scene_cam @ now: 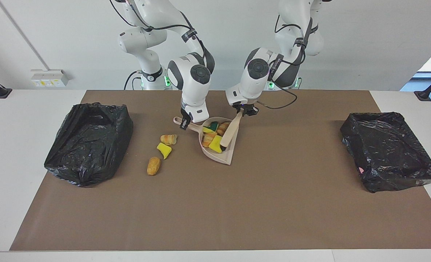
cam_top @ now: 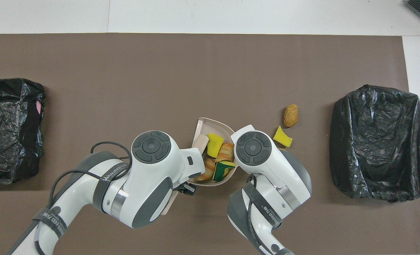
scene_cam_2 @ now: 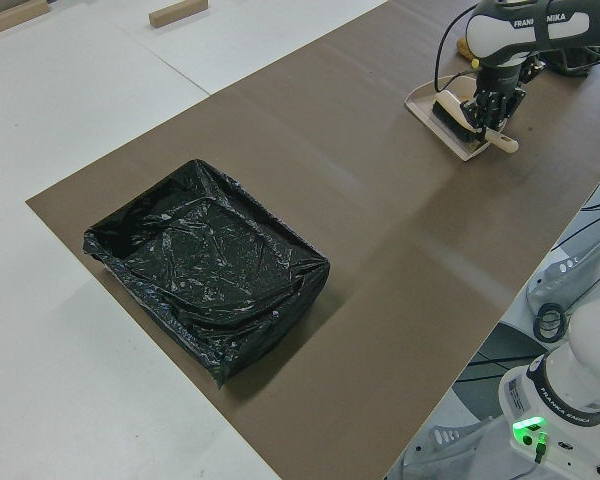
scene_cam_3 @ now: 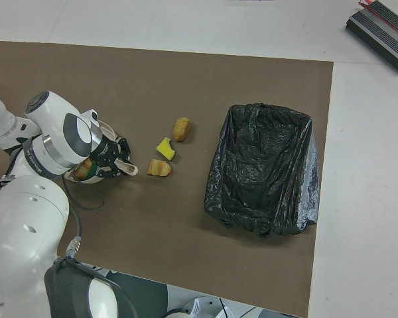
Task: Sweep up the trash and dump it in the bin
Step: 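Sweep the remaining pieces into the dustpan with the left gripper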
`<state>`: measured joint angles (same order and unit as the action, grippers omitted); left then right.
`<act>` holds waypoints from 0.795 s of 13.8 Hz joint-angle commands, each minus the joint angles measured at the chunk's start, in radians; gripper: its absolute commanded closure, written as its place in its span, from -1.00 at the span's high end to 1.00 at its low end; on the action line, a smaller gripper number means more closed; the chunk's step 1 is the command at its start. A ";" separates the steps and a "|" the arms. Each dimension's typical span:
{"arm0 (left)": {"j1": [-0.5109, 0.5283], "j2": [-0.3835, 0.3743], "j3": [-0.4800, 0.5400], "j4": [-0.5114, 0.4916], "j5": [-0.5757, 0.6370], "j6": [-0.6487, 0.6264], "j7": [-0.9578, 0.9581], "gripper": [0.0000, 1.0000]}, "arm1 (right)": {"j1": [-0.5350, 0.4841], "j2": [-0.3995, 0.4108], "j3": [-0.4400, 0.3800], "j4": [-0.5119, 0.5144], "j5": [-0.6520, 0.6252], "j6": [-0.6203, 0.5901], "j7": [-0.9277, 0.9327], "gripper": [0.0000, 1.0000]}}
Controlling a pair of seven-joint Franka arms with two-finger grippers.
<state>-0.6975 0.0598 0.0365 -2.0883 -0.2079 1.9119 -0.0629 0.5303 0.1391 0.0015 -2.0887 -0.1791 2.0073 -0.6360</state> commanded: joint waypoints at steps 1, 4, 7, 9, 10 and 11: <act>0.006 -0.095 0.008 -0.021 0.002 -0.095 -0.156 -1.00 | -0.001 -0.021 0.000 -0.022 -0.011 0.004 0.033 -1.00; -0.008 -0.144 0.006 -0.059 0.007 -0.112 -0.389 -1.00 | -0.001 -0.021 -0.001 -0.021 -0.011 0.004 0.030 -1.00; -0.048 -0.192 -0.001 -0.122 0.007 -0.102 -0.420 -1.00 | -0.001 -0.021 -0.001 -0.021 -0.011 0.004 0.029 -1.00; -0.054 -0.198 -0.006 -0.153 0.007 -0.007 -0.417 -1.00 | -0.001 -0.021 -0.001 -0.021 -0.010 0.004 0.029 -1.00; -0.062 -0.198 -0.007 -0.164 0.007 0.048 -0.396 -1.00 | -0.001 -0.019 -0.001 -0.021 -0.010 0.004 0.029 -1.00; -0.072 -0.190 -0.009 -0.164 0.005 0.080 -0.364 -1.00 | -0.001 -0.021 0.000 -0.021 -0.011 0.004 0.029 -1.00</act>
<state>-0.7413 -0.0981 0.0196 -2.2042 -0.2070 1.9100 -0.4527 0.5303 0.1388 0.0015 -2.0887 -0.1791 2.0073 -0.6359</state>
